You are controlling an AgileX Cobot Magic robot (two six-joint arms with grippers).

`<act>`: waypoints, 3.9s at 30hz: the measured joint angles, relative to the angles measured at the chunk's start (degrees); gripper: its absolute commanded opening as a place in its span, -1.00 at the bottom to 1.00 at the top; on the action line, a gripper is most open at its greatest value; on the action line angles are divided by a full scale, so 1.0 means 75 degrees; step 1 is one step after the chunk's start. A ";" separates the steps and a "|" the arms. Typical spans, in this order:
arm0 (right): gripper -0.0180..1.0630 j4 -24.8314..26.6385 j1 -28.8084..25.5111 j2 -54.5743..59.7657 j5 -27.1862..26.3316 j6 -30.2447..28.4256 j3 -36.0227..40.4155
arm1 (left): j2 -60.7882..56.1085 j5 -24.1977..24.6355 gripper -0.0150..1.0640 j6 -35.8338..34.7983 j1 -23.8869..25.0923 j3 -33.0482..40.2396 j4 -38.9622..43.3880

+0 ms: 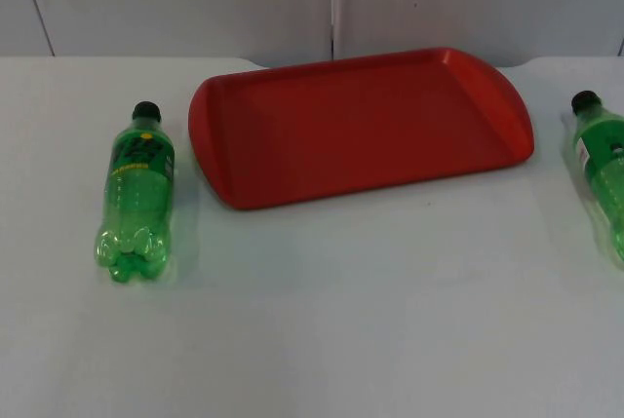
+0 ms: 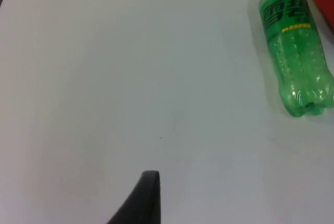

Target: Place the bottle upright on the tray.

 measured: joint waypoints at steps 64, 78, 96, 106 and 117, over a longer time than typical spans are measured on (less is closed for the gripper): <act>0.98 0.0000 0.0000 0.0000 -0.0014 -0.0014 0.0000 | 0.7711 -0.0361 0.97 0.1049 -0.0921 -0.6218 -0.2264; 0.98 0.0000 0.0000 0.0000 -0.0014 -0.0014 0.0000 | 0.9879 0.0669 0.97 -0.0158 -0.1530 -0.7982 -0.1618; 0.98 0.0000 0.0000 0.0000 -0.0014 -0.0014 0.0000 | 1.2069 0.1621 0.97 -0.1388 -0.1568 -0.9069 -0.0683; 0.98 0.0000 0.0000 0.0000 -0.0014 -0.0014 0.0000 | 1.2603 0.1456 0.97 -0.1421 -0.1568 -0.9085 -0.0509; 0.98 0.0000 0.0000 0.0000 -0.0014 -0.0014 0.0000 | 1.3094 0.0990 0.97 -0.1421 -0.1568 -0.9085 -0.0509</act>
